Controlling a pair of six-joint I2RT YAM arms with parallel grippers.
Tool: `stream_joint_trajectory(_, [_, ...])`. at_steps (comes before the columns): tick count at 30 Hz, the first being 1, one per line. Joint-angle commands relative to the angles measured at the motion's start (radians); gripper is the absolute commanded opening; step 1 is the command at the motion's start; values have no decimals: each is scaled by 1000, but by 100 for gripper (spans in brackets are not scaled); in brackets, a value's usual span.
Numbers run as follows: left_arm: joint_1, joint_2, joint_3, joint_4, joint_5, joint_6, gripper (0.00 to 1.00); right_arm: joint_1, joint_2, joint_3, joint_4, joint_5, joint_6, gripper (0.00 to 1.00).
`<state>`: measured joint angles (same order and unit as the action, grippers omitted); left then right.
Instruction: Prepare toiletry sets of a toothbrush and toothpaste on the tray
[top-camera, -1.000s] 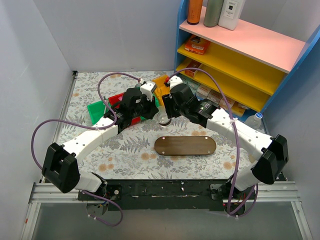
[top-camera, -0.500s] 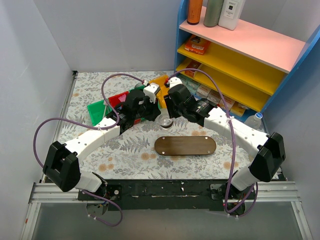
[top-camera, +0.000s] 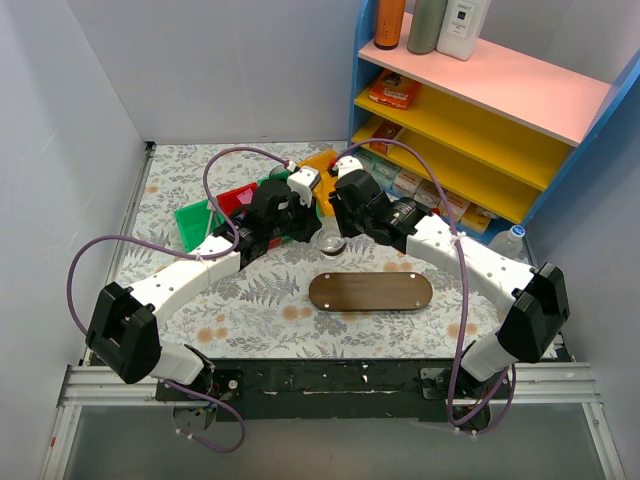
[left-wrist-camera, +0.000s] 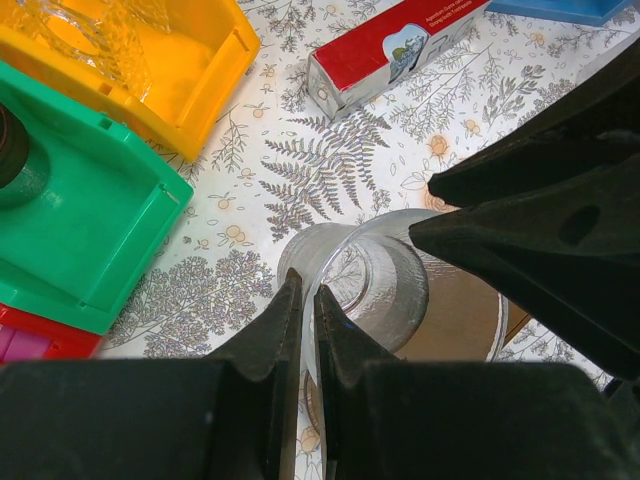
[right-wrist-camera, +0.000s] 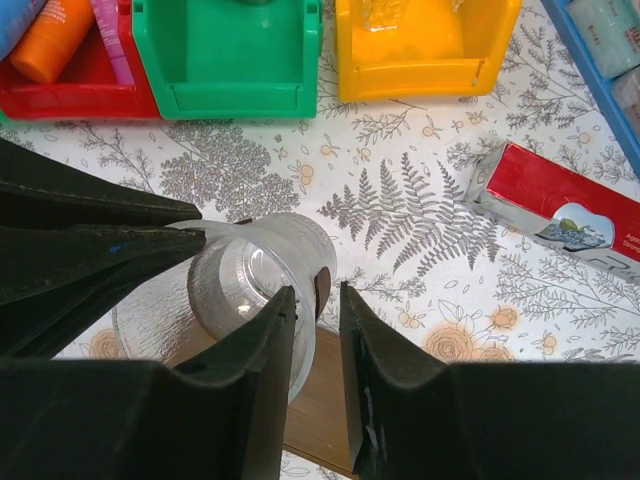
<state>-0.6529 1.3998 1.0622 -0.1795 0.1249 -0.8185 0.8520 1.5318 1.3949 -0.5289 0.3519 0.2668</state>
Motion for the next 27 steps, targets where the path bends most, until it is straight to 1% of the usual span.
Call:
stream_joint_trajectory(1, [-8,-51,41,84,-2,-5,0,-8,1,-14,15,-22,15,31])
stream_joint_trajectory(5, [-8,-56,35,92,-4,-10,0,-13,-10,-30,36,-59,15,29])
stream_joint_trajectory(11, [-8,-62,27,103,-10,-14,0,-21,-15,-42,32,-76,15,11])
stream_joint_trajectory(12, [-8,-64,27,106,-8,-16,0,-27,-19,-48,33,-80,20,2])
stream_joint_trajectory(16, [-10,-81,12,126,-30,-24,0,-42,-44,-69,49,-108,26,1])
stream_joint_trajectory(17, [-8,-84,9,129,-37,-25,4,-47,-58,-74,53,-113,26,1])
stream_joint_trajectory(18, [-8,-96,5,138,-51,-25,26,-54,-65,-79,55,-120,26,1])
stream_joint_trajectory(20, [-8,-108,-5,147,-65,-24,47,-64,-88,-88,61,-128,20,1])
stream_joint_trajectory(21, [-8,-119,-10,159,-86,-27,69,-70,-97,-92,63,-133,15,1])
stream_joint_trajectory(24, [-8,-146,-33,173,-105,-25,96,-77,-131,-96,46,-128,-14,1])
stream_joint_trajectory(26, [-8,-176,-53,207,-113,-21,98,-82,-163,-100,27,-133,-35,1])
stream_joint_trajectory(27, [-8,-186,-56,216,-145,-19,98,-87,-174,-102,21,-136,-41,1])
